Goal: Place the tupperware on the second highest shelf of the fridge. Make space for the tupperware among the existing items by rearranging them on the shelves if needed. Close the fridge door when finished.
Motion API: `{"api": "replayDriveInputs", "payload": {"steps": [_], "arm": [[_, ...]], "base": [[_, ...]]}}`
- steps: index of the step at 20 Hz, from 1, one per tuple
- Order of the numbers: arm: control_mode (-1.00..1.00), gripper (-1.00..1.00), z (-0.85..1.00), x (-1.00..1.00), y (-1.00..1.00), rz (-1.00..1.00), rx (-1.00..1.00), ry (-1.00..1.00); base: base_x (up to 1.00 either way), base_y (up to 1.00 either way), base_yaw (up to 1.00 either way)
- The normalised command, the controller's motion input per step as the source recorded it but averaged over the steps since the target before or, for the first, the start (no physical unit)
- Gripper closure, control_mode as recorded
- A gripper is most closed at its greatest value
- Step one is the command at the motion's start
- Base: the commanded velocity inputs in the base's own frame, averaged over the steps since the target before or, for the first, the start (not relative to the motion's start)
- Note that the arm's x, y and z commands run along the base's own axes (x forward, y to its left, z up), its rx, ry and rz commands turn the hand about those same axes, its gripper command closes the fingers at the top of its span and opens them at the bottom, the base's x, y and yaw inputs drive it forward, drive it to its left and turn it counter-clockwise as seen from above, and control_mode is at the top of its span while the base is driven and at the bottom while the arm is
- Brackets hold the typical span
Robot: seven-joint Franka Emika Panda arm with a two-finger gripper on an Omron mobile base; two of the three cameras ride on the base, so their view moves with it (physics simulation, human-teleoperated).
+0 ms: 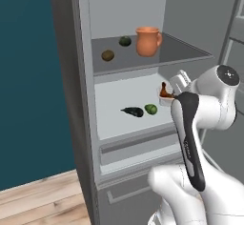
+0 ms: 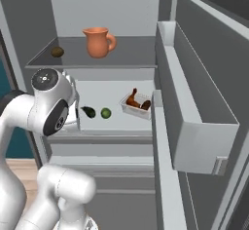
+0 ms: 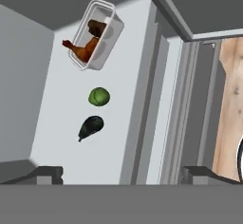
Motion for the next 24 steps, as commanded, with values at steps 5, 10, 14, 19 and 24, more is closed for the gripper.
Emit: {"api": "replayDriveInputs", "payload": {"steps": [5, 10, 14, 19, 24], "arm": [[1.00, -1.00, 0.00, 0.00, 0.00, 0.00, 0.00, 0.00], [1.00, -1.00, 0.00, 0.00, 0.00, 0.00, 0.00, 0.00], [1.00, -1.00, 0.00, 0.00, 0.00, 0.00, 0.00, 0.00], [1.00, -1.00, 0.00, 0.00, 0.00, 0.00, 0.00, 0.00], [1.00, -1.00, 0.00, 0.00, 0.00, 0.00, 0.00, 0.00]], "base": [[-0.51, 0.00, 0.02], [-0.04, -0.12, 0.28], [0.00, -0.35, 0.46], [-0.14, -0.45, 0.47], [-0.28, -0.14, 0.17]]}}
